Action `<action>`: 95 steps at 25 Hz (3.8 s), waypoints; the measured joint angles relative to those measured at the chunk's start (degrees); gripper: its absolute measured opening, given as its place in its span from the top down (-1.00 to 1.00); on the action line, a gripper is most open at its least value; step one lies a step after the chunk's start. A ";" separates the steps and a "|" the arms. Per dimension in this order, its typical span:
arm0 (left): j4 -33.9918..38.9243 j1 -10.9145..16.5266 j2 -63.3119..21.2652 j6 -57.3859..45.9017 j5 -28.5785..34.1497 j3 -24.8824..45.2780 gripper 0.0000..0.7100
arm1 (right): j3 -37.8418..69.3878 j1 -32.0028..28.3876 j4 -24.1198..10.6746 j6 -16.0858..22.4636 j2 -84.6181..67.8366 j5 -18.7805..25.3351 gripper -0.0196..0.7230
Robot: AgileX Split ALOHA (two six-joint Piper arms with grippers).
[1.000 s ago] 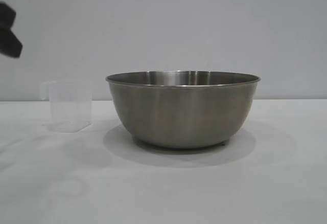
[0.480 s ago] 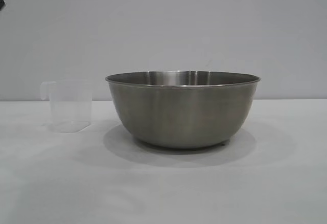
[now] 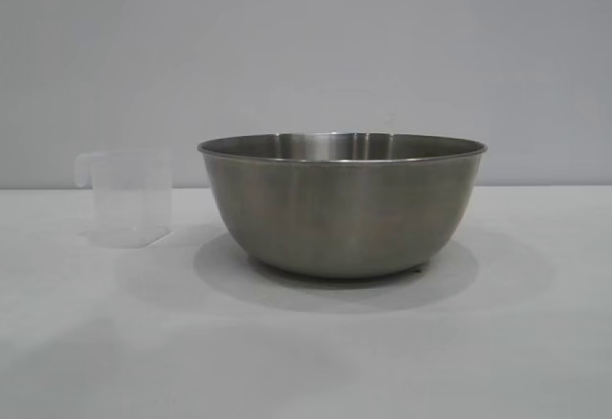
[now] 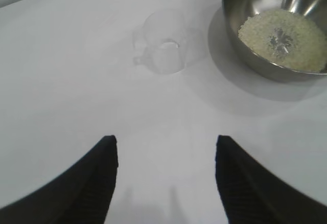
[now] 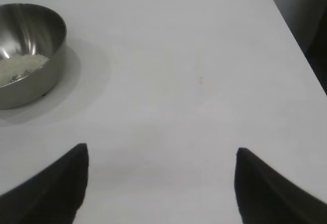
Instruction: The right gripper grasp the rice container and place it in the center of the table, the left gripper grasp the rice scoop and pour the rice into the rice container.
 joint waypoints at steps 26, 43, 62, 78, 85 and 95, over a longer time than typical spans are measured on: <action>0.00 0.00 -39.47 -4.09 24.18 10.07 -0.04 | 0.00 0.00 0.00 0.00 0.00 0.00 -0.41; 3.05 0.00 -41.21 -8.59 22.89 11.16 -0.04 | 0.00 0.00 0.00 0.00 0.00 0.00 -0.41; 3.19 8.19 -41.21 -8.59 22.76 11.16 -0.04 | 0.00 0.11 0.00 0.00 0.00 0.00 -0.41; 3.36 13.87 -42.94 -8.59 22.63 11.16 -0.04 | 0.09 2.57 0.00 0.00 0.00 0.00 -0.41; 3.45 13.87 -42.94 -8.59 22.63 11.16 -0.04 | 0.09 -0.47 0.00 0.00 0.00 0.00 -0.41; 3.45 13.87 -42.94 -8.59 22.63 11.16 -0.04 | 0.09 -0.68 0.00 0.00 0.00 0.00 -0.41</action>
